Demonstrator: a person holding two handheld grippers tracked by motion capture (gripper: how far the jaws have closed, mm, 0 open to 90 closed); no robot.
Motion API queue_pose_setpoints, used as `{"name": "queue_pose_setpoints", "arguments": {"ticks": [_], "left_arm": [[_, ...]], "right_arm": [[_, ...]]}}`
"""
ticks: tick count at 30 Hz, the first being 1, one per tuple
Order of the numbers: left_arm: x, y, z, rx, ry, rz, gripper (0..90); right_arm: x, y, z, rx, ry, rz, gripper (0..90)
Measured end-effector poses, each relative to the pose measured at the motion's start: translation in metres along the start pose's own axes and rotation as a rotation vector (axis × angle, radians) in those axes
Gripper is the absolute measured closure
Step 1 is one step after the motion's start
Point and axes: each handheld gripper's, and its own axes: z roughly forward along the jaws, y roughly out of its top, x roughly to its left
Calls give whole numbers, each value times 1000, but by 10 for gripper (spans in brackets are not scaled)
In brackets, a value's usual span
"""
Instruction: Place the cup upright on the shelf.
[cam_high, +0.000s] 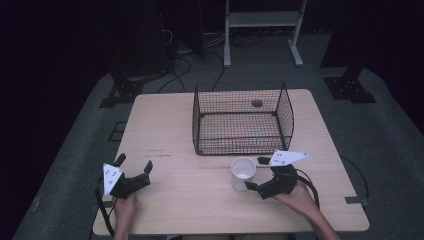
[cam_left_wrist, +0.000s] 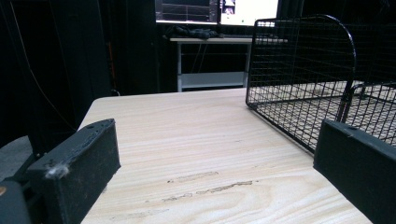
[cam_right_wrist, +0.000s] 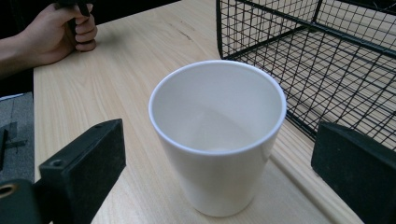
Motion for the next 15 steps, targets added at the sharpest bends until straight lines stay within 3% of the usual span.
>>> {"name": "queue_pose_setpoints", "arguments": {"ticks": [15], "left_arm": [[0, 0, 0, -1, -1, 0, 0]], "right_arm": [[2, 2, 21, 22, 9, -6, 26]]}}
